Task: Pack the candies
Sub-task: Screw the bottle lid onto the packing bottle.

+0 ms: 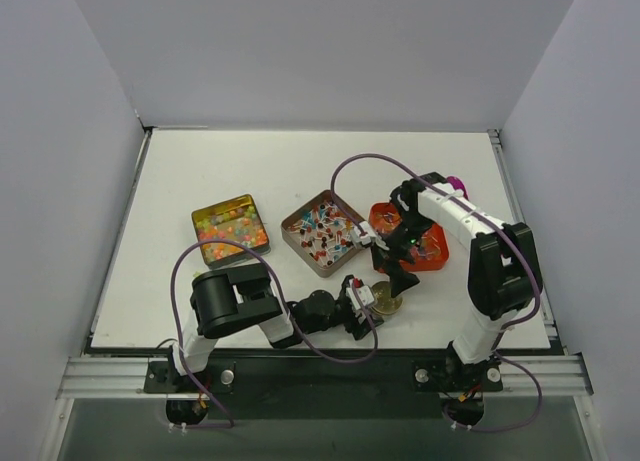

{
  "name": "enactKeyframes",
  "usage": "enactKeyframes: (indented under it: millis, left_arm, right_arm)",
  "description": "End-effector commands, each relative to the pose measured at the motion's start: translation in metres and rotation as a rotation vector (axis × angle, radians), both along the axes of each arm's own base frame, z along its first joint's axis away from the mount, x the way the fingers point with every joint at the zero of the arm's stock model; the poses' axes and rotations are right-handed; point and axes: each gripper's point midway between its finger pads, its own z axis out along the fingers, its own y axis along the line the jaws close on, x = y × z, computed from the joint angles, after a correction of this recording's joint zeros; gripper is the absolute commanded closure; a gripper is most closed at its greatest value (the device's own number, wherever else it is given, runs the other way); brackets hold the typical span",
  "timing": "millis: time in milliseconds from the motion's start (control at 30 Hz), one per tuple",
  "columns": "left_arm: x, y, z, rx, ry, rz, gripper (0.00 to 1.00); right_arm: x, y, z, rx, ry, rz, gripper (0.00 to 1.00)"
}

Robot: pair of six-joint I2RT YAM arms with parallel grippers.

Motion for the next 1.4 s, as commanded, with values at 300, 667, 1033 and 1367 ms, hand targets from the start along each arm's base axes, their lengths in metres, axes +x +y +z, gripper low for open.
enactKeyframes:
  millis: [300, 667, 1033, 1367]
  left_arm:
    - [-0.026, 0.116, -0.138, 0.582, 0.173, 0.054, 1.0]
    - [-0.027, 0.12, -0.144, 0.57, 0.247, 0.078, 1.0]
    - [-0.024, 0.122, -0.146, 0.557, 0.281, 0.101, 1.0]
    - [-0.026, 0.121, -0.146, 0.567, 0.26, 0.084, 1.0]
  right_arm:
    - [-0.037, -0.005, -0.006, -0.022, 0.064, 0.069, 0.0]
    - [-0.061, -0.036, -0.015, -0.119, -0.002, 0.095, 0.0]
    - [-0.089, -0.069, -0.037, -0.231, -0.05, 0.058, 0.0]
    - [-0.099, -0.093, -0.01, -0.31, -0.14, -0.025, 0.0]
